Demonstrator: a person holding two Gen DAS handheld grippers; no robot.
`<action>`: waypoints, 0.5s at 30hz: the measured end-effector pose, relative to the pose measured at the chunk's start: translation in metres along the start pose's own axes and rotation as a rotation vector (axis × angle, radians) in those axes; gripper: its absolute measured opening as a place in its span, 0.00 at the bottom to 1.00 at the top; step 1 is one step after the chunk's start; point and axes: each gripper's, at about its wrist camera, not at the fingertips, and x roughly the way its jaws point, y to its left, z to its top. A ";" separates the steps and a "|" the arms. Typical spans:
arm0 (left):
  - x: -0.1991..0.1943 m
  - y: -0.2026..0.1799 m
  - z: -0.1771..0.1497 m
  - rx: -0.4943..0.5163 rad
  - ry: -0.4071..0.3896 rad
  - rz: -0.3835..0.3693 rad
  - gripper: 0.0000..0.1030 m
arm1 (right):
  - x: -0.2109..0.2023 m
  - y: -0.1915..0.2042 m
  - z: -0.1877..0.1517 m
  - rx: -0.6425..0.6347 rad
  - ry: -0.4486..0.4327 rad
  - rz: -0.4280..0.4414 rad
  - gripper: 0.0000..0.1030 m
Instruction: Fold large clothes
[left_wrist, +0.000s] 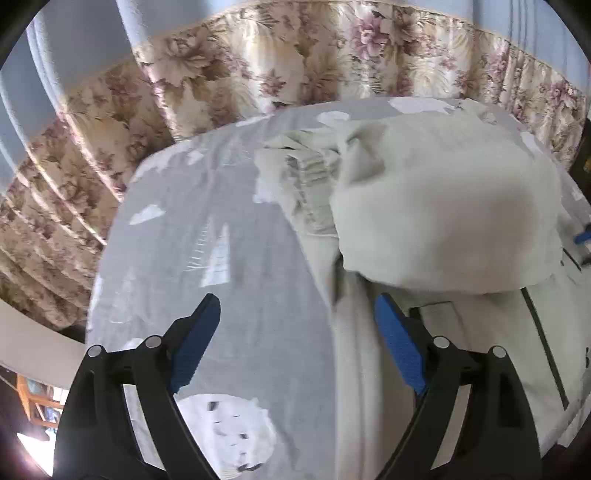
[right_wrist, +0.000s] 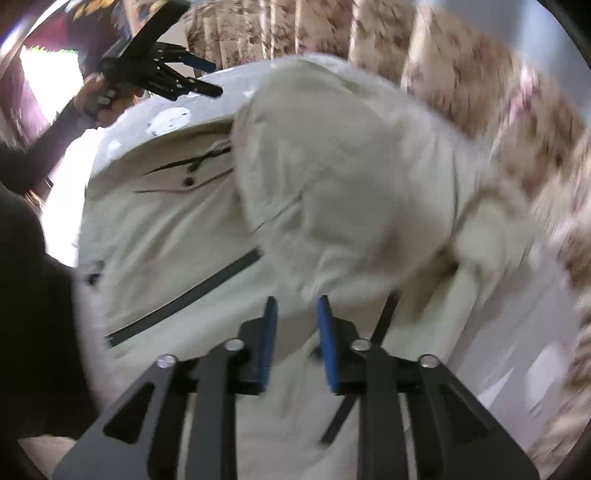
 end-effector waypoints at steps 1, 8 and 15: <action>-0.001 0.003 0.005 -0.007 -0.006 -0.002 0.84 | -0.003 0.000 -0.001 -0.002 -0.004 -0.036 0.39; 0.006 -0.008 0.054 -0.030 -0.036 -0.071 0.88 | -0.015 -0.083 0.024 0.391 -0.248 -0.231 0.53; 0.072 -0.036 0.107 -0.018 0.132 -0.122 0.83 | 0.061 -0.123 0.054 0.602 -0.168 -0.046 0.52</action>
